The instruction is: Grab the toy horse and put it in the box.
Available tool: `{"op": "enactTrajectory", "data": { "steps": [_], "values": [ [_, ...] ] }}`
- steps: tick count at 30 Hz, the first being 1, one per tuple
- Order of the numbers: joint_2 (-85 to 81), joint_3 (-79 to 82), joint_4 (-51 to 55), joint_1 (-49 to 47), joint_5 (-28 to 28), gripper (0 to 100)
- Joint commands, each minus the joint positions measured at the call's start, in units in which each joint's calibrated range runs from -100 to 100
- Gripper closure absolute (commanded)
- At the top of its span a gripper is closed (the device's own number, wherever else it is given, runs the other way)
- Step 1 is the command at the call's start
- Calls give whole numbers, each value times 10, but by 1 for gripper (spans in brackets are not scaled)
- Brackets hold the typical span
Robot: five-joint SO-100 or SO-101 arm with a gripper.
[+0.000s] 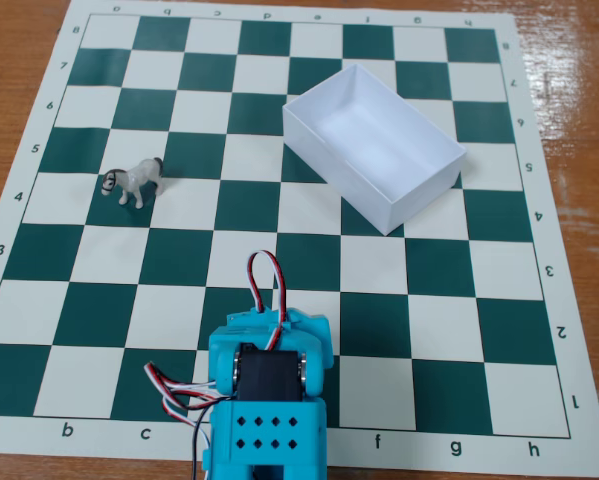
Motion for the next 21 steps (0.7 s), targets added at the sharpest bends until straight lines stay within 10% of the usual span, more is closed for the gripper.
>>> {"op": "enactTrajectory", "data": {
  "steps": [1, 21],
  "values": [
    [-3, 4, 3, 5, -2, 100],
    [141, -188, -45, 35, -70, 99]
  ]
}}
